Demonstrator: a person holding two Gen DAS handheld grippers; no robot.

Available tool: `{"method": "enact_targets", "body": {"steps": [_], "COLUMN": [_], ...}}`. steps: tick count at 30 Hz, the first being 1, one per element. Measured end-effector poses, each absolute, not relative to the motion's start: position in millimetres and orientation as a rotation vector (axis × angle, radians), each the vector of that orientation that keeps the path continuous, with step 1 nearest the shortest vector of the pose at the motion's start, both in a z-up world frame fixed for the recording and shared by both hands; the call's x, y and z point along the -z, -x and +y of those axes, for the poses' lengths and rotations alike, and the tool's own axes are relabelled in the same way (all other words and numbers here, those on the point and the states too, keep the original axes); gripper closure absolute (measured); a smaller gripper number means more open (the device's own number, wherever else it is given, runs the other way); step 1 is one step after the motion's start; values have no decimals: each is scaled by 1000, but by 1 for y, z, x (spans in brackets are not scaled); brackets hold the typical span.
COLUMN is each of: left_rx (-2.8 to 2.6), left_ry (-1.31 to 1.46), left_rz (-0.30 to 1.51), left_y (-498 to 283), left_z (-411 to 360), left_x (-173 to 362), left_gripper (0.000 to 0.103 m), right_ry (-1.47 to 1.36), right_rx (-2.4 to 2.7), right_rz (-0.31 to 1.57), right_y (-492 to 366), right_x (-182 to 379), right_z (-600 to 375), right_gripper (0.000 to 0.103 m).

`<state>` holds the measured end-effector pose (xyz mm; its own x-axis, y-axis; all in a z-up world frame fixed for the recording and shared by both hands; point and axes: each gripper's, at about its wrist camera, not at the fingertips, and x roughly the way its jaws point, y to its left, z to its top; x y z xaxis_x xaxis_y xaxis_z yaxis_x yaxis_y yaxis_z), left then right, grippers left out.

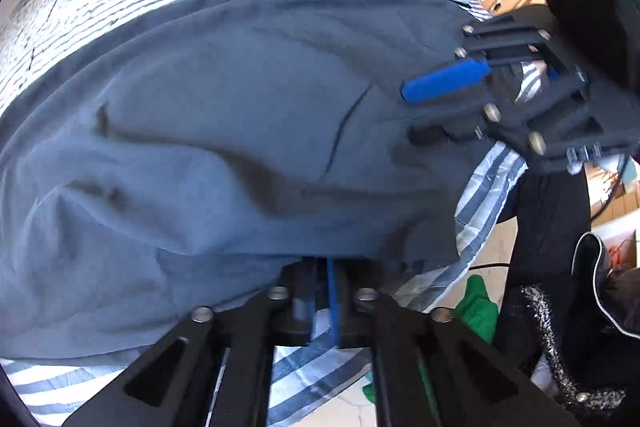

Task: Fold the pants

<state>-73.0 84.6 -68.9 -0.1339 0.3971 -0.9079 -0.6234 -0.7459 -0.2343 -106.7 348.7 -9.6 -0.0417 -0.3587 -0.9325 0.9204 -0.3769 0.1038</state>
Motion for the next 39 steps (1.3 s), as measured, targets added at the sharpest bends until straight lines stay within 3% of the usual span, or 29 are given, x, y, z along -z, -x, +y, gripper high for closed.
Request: {"method": "enact_targets", "body": {"steps": [3,9,15,18,25,26,30,32,36,38,39], "left_rx": [-1967,-1982,-1947,-1926,-2112,-2142,-2265,-2314,-2283,-2238,-2186], "left_ry": [1447,1454,1524,1554,1497,1492,1496,1493,1485,1513,1557], "left_rz": [292,187,184,109,-71,-45,126,174,102,74,95], "left_y": [67,50,30,34,82,94,148,175,219,236,236], "left_z": [85,56,39,25,-47,-50,-52,-54,-46,-26,-15], "left_x": [61,43,54,49,1,-3,-1,2,16,36,47], "left_gripper": [103,103,103,102,86,80,73,33,30,42,43], "right_ry": [-1260,-1297,-1339,-1328,-1298,-1288,-1333,-1349,-1414,-1457,-1480], "right_rx": [1714,1870,1927,1926,1976,1979,2032,2086,2229,2242,2243], "right_rz": [620,812,703,742,640,589,564,526,395,274,252], "right_y": [130,149,168,165,169,172,182,191,220,231,233], "right_x": [12,42,41,39,14,10,7,1,-8,-4,1], "right_z": [365,381,392,392,431,441,478,503,569,593,600], "right_gripper": [77,76,76,76,74,74,74,74,64,64,64]}}
